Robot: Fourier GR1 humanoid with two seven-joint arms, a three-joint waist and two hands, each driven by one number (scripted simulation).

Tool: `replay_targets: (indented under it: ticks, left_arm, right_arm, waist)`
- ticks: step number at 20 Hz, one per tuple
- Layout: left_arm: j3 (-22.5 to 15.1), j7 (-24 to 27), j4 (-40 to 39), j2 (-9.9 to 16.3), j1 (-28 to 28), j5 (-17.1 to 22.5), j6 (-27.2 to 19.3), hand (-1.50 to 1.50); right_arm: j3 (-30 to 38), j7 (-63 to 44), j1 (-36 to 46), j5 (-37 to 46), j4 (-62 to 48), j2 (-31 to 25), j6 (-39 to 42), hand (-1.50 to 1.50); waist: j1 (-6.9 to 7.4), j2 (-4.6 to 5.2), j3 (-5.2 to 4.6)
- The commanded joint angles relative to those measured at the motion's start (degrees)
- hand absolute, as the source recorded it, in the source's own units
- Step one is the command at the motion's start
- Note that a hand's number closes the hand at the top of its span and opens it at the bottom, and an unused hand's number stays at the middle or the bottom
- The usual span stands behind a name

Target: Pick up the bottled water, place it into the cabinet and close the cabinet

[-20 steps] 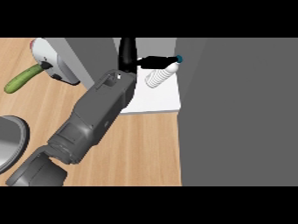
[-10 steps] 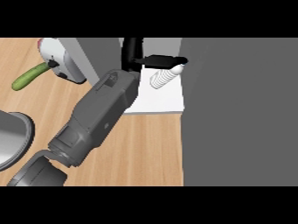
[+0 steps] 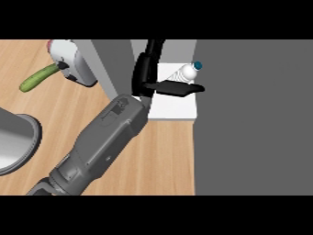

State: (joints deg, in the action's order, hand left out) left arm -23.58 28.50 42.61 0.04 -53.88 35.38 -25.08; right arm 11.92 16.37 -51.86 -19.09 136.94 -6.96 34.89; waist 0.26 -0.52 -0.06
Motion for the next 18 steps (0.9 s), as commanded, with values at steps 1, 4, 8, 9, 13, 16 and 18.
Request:
replay_targets:
  ticks: [1, 4, 8, 9, 13, 16, 18]
  left_arm:
    - [-2.8, -1.4, 10.9, 0.2, 8.1, -0.9, -0.1, -1.50]
    - [-5.5, -1.4, 16.9, 0.1, 13.9, -1.7, -2.1, -1.50]
    - [-8.8, -5.5, 27.6, 2.1, 19.4, -3.0, -4.3, -1.50]
    - [-10.1, -6.0, 31.7, 4.1, 24.5, -2.5, -3.6, -1.50]
    - [-12.5, -7.8, 41.2, 7.3, 31.1, -3.9, -5.2, -1.50]
    - [-13.7, -5.2, 44.1, 8.5, 35.6, -4.7, -4.0, -1.50]
    - [-13.7, -8.2, 47.1, 8.9, 35.7, -4.6, -6.3, -1.50]
  right_arm:
    - [-0.5, -3.2, -1.8, -2.5, 6.9, 0.6, -0.3, -1.50]
    - [0.2, -5.4, 1.7, -4.2, 7.1, -0.8, -2.1, -1.50]
    - [-2.1, -5.7, -1.4, -1.6, 10.1, 0.7, -2.2, -1.50]
    - [-2.1, -3.6, 0.0, 0.2, 7.2, 1.5, -2.3, -1.50]
    - [-3.9, -6.0, -1.4, 0.1, 10.7, 0.5, -1.9, -1.50]
    - [-4.7, -6.9, 0.1, -0.6, 6.8, -5.3, 3.0, 1.50]
    - [-9.6, -9.5, -0.7, 2.7, 10.1, -5.8, 3.8, 1.50]
  waist:
    - [0.60, -0.11, 0.01]
    - [0.56, 0.13, 0.01]
    - [0.15, 0.03, 0.00]
    - [0.61, -0.09, 0.01]
    - [0.40, -0.03, -0.01]
    - [0.60, 0.17, 0.00]
    - [0.59, 0.12, -0.03]
